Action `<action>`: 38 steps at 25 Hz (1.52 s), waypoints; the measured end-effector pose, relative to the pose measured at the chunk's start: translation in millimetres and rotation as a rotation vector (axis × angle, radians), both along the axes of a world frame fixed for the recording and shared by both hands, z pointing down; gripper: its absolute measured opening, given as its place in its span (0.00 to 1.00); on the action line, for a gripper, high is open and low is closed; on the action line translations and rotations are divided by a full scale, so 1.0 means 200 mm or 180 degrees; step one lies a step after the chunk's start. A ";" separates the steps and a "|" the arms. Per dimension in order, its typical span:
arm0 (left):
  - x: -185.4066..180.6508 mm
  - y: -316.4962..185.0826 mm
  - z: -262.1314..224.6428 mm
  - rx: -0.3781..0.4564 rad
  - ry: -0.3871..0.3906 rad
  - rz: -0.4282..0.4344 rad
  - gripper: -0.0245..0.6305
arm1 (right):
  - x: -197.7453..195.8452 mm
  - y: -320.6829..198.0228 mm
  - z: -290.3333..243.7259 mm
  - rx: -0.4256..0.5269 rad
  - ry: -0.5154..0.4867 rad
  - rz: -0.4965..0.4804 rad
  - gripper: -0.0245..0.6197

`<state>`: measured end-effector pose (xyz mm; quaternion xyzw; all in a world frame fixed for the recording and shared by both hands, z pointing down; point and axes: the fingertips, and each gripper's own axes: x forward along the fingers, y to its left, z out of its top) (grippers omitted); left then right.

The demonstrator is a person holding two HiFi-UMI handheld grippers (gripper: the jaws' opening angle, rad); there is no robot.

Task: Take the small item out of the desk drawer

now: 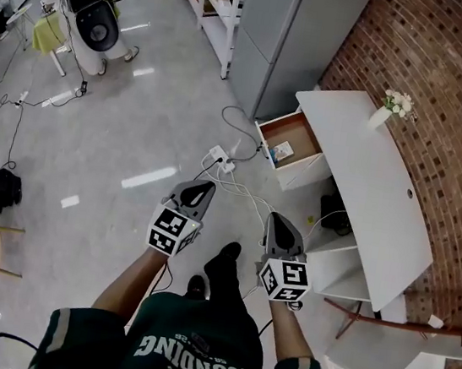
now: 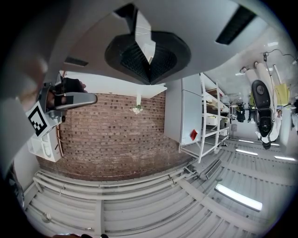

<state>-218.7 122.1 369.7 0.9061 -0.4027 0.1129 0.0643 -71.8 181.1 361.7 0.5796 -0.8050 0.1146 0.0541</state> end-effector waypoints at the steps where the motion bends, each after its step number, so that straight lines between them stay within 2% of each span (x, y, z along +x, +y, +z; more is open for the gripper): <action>1: 0.00 -0.01 0.01 -0.0013 0.0000 -0.0006 0.06 | 0.00 -0.01 0.01 -0.0010 -0.0009 0.0005 0.07; 11: 0.03 -0.22 0.07 -0.0027 -0.0024 -0.0018 0.06 | 0.02 -0.24 0.08 -0.0026 -0.0051 -0.0018 0.07; 24: 0.11 -0.69 0.14 -0.0111 -0.0090 0.0018 0.06 | 0.09 -0.72 0.14 -0.0077 -0.0107 0.0030 0.07; 38: 0.53 -1.24 0.16 -0.0181 -0.0163 0.0361 0.06 | 0.45 -1.21 0.17 -0.0149 -0.0155 0.0322 0.07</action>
